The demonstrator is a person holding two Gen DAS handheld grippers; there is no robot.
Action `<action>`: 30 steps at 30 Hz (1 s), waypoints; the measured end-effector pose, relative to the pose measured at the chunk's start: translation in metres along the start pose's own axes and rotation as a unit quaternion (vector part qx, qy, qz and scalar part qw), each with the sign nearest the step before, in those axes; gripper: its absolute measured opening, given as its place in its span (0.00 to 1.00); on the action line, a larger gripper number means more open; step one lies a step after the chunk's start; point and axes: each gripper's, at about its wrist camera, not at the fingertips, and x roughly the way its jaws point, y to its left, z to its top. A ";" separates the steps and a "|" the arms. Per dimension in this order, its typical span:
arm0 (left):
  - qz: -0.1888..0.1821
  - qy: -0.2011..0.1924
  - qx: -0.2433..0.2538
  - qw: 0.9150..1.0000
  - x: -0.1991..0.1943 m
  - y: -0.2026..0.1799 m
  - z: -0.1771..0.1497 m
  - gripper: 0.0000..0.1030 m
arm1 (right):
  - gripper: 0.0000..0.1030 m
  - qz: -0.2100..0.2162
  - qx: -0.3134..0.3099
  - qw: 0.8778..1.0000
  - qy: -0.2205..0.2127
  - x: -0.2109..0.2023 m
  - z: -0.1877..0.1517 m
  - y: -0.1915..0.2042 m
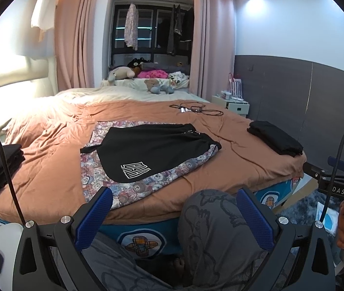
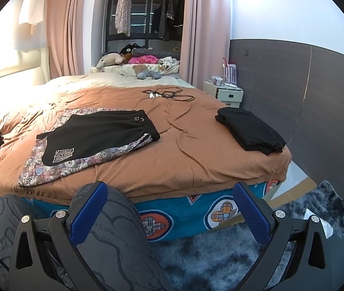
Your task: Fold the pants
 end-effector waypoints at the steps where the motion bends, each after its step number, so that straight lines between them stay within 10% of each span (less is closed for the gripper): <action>1: 0.000 -0.001 -0.001 1.000 -0.001 0.000 0.000 1.00 | 1.00 0.000 -0.001 1.000 0.000 -0.001 -0.001 0.002; 30: 0.007 -0.022 -0.001 1.000 -0.035 0.005 -0.006 1.00 | 1.00 0.006 0.000 1.000 -0.014 -0.018 -0.008 0.009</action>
